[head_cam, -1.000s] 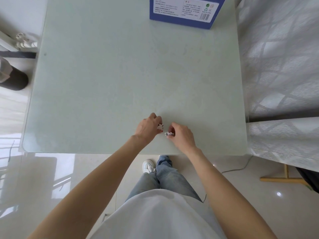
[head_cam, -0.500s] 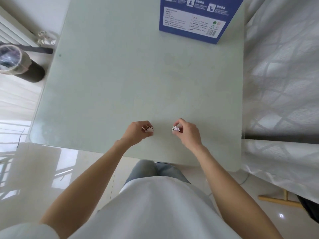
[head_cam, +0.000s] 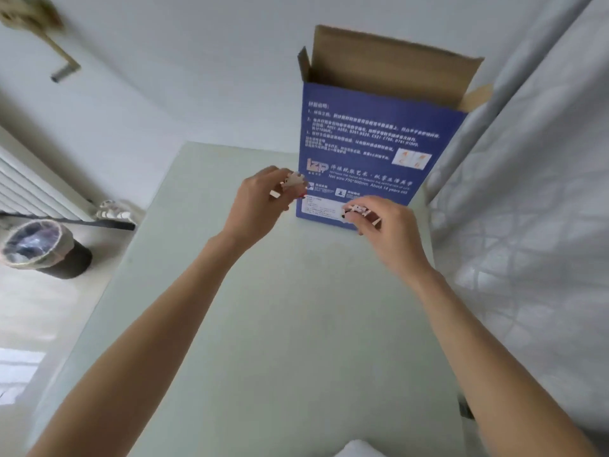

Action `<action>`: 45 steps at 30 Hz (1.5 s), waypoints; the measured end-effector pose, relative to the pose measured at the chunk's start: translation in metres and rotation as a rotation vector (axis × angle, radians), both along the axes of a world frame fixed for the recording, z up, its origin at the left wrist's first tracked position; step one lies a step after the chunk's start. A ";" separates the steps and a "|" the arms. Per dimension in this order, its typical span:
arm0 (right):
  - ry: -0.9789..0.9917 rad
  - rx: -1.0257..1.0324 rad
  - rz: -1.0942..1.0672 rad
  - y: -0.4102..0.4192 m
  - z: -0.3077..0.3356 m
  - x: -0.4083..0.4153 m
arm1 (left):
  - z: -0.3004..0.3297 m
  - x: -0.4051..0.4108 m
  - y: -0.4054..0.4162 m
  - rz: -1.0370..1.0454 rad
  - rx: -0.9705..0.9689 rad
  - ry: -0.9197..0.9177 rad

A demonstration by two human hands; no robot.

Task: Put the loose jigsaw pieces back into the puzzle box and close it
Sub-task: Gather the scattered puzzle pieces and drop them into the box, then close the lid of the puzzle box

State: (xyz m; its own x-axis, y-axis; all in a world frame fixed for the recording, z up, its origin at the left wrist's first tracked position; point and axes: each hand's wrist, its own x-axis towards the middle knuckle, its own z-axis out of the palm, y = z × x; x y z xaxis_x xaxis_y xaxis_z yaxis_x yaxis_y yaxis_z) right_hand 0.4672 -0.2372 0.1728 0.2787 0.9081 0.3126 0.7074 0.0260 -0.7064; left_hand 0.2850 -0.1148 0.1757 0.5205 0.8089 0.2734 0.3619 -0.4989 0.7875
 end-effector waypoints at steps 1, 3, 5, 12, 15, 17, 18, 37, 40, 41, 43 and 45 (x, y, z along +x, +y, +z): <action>-0.072 0.071 -0.042 0.018 0.014 0.014 | 0.011 0.017 0.021 0.002 0.065 -0.008; -0.200 0.136 -0.094 0.048 0.033 0.036 | 0.025 0.044 0.049 -0.009 0.157 -0.008; -0.273 0.170 -0.142 0.079 0.050 0.062 | 0.042 0.075 0.075 -0.028 0.250 0.031; -0.401 0.134 -0.246 0.145 0.079 0.119 | 0.089 0.150 0.133 -0.127 0.450 0.240; -0.464 0.038 -0.245 0.155 0.076 0.122 | 0.087 0.163 0.146 -0.123 0.420 0.365; -0.527 0.010 -0.228 0.160 0.077 0.124 | 0.082 0.167 0.149 -0.150 0.393 0.371; -0.546 -0.003 -0.211 0.162 0.077 0.123 | 0.080 0.165 0.149 -0.157 0.382 0.356; -0.275 0.496 -0.416 0.084 0.061 0.120 | 0.026 0.104 0.124 0.220 0.301 -0.274; -0.135 0.468 -0.561 0.076 0.049 0.131 | 0.035 0.108 0.129 0.263 -0.022 -0.354; -0.055 0.432 -0.592 0.078 0.045 0.136 | 0.039 0.109 0.129 0.250 -0.102 -0.403; 0.123 0.359 -0.586 0.082 0.042 0.144 | 0.044 0.112 0.126 0.234 -0.185 -0.505; 0.226 0.344 -0.541 0.084 0.041 0.147 | 0.043 0.115 0.124 0.221 -0.206 -0.496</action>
State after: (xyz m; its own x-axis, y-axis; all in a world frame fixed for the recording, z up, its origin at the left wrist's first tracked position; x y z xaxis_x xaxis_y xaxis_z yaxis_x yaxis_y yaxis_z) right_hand 0.6145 -0.1535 0.2135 0.7583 0.4815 0.4395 0.5199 -0.0399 -0.8533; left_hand 0.3999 0.0087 0.2187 0.1828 0.9461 0.2673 0.0028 -0.2723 0.9622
